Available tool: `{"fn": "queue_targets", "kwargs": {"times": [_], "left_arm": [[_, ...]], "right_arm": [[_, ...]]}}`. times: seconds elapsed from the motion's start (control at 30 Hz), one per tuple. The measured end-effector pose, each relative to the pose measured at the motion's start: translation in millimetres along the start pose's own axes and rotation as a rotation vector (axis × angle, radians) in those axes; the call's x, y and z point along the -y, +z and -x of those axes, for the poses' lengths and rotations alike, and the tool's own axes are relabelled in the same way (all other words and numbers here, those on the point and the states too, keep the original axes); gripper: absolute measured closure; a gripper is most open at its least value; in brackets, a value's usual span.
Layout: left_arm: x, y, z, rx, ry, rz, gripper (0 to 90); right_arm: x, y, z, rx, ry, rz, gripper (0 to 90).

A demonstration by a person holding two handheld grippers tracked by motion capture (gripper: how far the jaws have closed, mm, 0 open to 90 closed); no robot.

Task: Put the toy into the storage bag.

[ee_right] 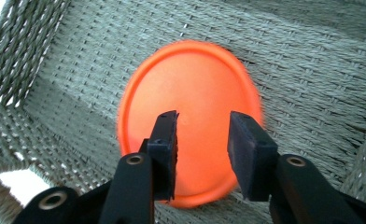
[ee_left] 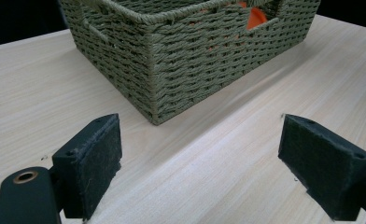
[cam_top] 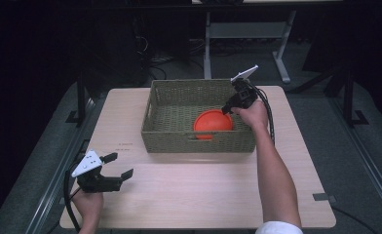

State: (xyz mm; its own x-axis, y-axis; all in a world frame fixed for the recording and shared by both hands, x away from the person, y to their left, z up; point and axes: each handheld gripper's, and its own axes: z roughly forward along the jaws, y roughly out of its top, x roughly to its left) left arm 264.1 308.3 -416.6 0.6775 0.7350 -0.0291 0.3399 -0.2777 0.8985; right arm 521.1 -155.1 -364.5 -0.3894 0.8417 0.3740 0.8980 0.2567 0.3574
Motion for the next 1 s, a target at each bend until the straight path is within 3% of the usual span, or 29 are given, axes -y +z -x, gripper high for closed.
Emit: {"fn": "queue_targets", "kwargs": {"times": [0.2,0.57,0.67,0.77,1.0], "left_arm": [[-0.3,0.5,0.0,0.000,0.003,-0.002,12.6],[-0.4,0.1,0.3,0.000,0.007,-0.006,12.6],[-0.5,1.4,0.7,0.001,0.000,-0.004,12.7],[-0.8,1.5,1.6,0.003,0.008,-0.006,12.6],[-0.5,0.4,0.5,0.000,0.007,-0.009,12.6]], "right_arm": [[4.3,-6.7,-2.5,-0.028,-0.016,0.022,54.1],[16.4,-18.5,7.1,-0.086,0.006,0.069,42.6],[18.6,-24.9,5.2,-0.091,-0.006,0.081,41.4],[20.7,-32.6,1.1,-0.141,-0.026,0.096,40.8],[23.8,-40.2,-2.8,-0.167,-0.046,0.111,37.4]]}}
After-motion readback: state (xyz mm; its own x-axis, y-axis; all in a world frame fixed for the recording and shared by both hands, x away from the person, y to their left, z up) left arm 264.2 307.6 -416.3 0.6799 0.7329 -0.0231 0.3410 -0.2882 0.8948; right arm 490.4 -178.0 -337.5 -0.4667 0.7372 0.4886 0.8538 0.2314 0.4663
